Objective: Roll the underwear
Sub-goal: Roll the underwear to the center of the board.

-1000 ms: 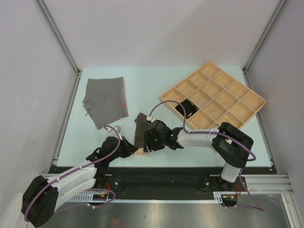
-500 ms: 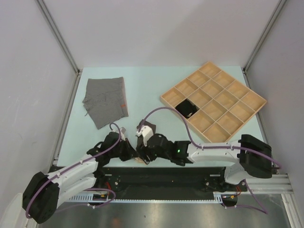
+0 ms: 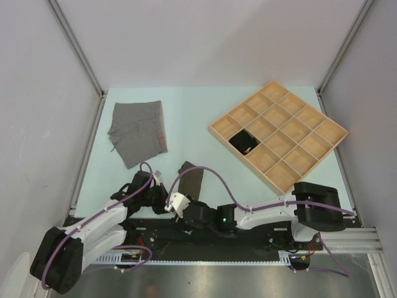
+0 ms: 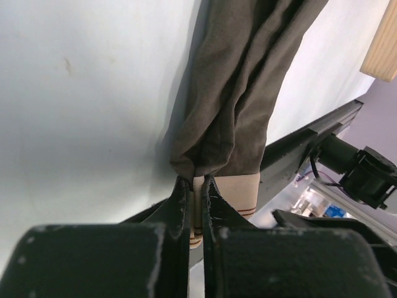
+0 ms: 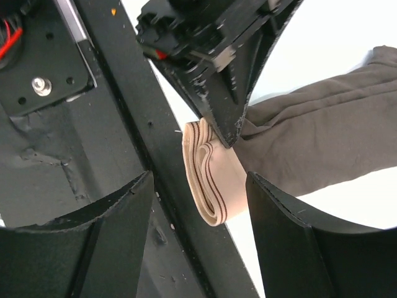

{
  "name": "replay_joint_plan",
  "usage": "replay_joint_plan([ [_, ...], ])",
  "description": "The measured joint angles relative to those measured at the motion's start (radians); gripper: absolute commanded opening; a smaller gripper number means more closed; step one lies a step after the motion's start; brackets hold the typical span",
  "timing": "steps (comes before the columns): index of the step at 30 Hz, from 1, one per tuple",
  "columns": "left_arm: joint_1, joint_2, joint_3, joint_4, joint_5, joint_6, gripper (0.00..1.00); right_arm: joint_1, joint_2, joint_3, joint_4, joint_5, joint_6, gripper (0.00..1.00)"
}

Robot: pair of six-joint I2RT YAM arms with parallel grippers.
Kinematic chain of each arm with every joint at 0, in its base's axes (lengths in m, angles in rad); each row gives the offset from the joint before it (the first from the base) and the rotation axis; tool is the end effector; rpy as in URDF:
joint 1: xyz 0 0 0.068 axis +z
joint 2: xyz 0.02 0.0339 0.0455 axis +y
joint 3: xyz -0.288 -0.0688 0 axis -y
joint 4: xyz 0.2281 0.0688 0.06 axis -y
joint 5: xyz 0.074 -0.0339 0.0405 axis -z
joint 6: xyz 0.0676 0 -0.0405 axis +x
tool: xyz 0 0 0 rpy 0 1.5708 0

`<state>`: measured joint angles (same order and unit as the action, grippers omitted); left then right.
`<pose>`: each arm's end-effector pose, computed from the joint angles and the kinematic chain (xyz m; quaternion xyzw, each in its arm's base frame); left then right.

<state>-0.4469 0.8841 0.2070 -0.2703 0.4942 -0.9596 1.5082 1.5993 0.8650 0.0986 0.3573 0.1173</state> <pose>0.1040 -0.0854 0.1317 -0.1614 0.9118 -0.3699 0.0763 0.0454 0.3461 0.2115 -0.5014 0.7258 0.2130 0.4201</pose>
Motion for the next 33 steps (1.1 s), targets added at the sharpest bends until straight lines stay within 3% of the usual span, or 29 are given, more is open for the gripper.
replay_joint_plan([
  [15, 0.068, 0.02, 0.014, -0.037, 0.113, -0.001, 0.0, 0.085, 0.115, -0.014, 0.078, 0.135, -0.088, 0.62],
  [20, 0.076, 0.025, 0.014, -0.04, 0.138, -0.002, 0.0, 0.103, 0.156, -0.014, 0.104, 0.233, -0.105, 0.41],
  [28, 0.083, 0.025, 0.014, -0.039, 0.161, -0.009, 0.0, 0.108, 0.204, -0.009, 0.132, 0.355, -0.125, 0.17],
  [29, 0.084, 0.025, 0.014, -0.039, 0.163, -0.009, 0.0, 0.108, 0.204, -0.009, 0.135, 0.358, -0.129, 0.0],
  [31, 0.085, 0.024, 0.014, -0.038, 0.163, -0.009, 0.01, 0.107, 0.204, -0.01, 0.137, 0.357, -0.134, 0.0],
  [32, 0.086, 0.023, 0.014, -0.038, 0.163, -0.008, 0.06, 0.106, 0.203, -0.011, 0.138, 0.352, -0.136, 0.0],
  [33, 0.087, 0.021, 0.014, -0.039, 0.162, -0.008, 0.2, 0.103, 0.201, -0.012, 0.139, 0.343, -0.137, 0.0],
])
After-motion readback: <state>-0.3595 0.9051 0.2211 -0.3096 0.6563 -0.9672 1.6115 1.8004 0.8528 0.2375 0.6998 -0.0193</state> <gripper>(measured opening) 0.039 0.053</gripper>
